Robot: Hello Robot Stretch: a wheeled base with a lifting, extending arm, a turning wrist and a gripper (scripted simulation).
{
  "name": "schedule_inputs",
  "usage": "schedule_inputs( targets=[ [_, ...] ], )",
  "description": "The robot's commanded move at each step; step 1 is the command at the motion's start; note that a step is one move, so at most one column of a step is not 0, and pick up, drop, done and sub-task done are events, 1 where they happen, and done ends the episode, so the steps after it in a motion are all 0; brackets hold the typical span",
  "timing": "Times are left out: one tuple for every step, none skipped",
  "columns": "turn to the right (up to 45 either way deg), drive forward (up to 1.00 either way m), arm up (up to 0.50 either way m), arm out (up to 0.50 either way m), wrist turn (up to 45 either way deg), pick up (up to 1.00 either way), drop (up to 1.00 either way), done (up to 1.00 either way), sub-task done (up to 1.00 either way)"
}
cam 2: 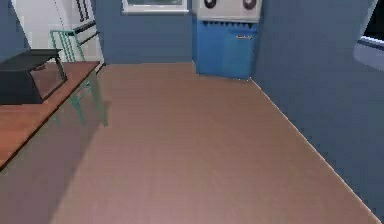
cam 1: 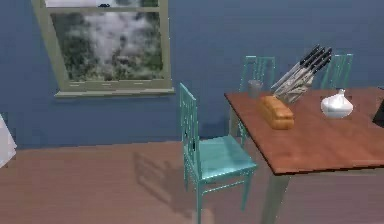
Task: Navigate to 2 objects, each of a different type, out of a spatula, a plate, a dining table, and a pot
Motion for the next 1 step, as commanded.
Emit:
schedule_inputs(
  targets=[
    [-45.0,0.00,0.00,0.00,0.0,0.00,0.00,0.00,0.00]
  ],
)
